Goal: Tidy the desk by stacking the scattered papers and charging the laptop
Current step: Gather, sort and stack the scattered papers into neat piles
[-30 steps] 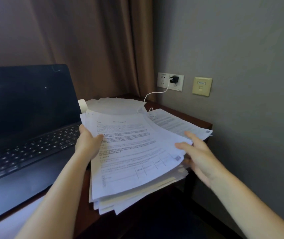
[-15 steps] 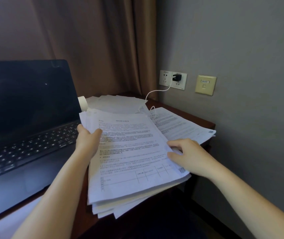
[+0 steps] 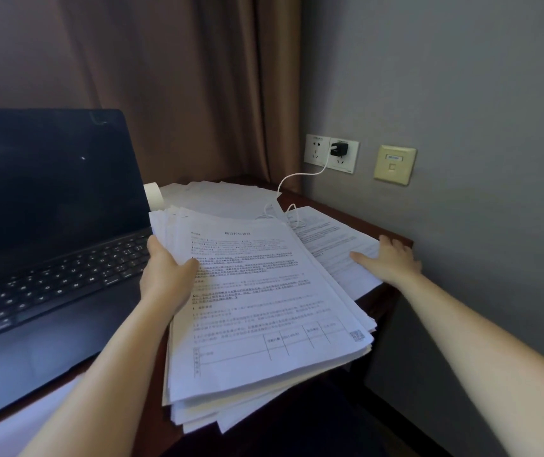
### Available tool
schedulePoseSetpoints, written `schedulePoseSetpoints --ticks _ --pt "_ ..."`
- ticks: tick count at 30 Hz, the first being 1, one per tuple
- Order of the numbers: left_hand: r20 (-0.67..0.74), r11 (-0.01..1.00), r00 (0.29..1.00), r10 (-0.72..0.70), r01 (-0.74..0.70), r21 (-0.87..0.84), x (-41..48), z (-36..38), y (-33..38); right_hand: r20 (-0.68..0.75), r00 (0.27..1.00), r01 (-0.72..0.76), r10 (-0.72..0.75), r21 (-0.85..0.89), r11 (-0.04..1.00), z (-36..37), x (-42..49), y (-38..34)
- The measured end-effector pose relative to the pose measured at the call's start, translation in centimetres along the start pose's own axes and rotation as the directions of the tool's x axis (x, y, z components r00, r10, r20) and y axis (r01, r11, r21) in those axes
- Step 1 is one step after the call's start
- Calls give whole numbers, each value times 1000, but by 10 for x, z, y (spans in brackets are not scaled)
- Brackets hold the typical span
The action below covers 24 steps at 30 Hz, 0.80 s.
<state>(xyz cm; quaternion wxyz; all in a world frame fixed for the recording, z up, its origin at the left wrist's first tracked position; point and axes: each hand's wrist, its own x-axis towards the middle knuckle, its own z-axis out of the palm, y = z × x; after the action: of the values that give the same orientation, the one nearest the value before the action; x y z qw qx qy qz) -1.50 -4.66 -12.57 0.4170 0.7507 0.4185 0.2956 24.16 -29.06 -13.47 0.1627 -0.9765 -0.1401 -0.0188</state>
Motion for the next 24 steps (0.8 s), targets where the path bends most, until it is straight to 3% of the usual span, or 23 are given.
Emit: schedulePoseSetpoints --ticks 3,7,10,12,15,17,20,24 --pt "-4 1000 1000 -5 5 -2 1 1 -1 -28 999 -42 44 47 998 -7 11 0" --pt "-3 1000 1000 -4 4 -5 3 1 -1 89 992 -114 92 279 954 -21 16 0" --pt "3 1000 1000 -2 2 2 3 0 -1 207 977 -169 52 601 781 -30 7 -2" --pt "6 1000 1000 -4 4 -1 4 -1 -1 259 966 -169 -20 686 708 -33 -4 -7" --pt "9 1000 1000 -10 10 -20 4 -1 -1 172 985 -104 -25 695 712 -34 -14 -8" --pt "2 1000 1000 -4 4 -26 3 -1 -1 61 997 -80 52 744 664 -39 -14 0" --pt "-15 1000 1000 -9 8 -26 0 -1 1 -42 973 -87 227 845 527 -52 -15 20" --pt "-31 1000 999 -18 18 -17 -2 -1 3 3 958 -94 288 948 305 -63 -25 37"
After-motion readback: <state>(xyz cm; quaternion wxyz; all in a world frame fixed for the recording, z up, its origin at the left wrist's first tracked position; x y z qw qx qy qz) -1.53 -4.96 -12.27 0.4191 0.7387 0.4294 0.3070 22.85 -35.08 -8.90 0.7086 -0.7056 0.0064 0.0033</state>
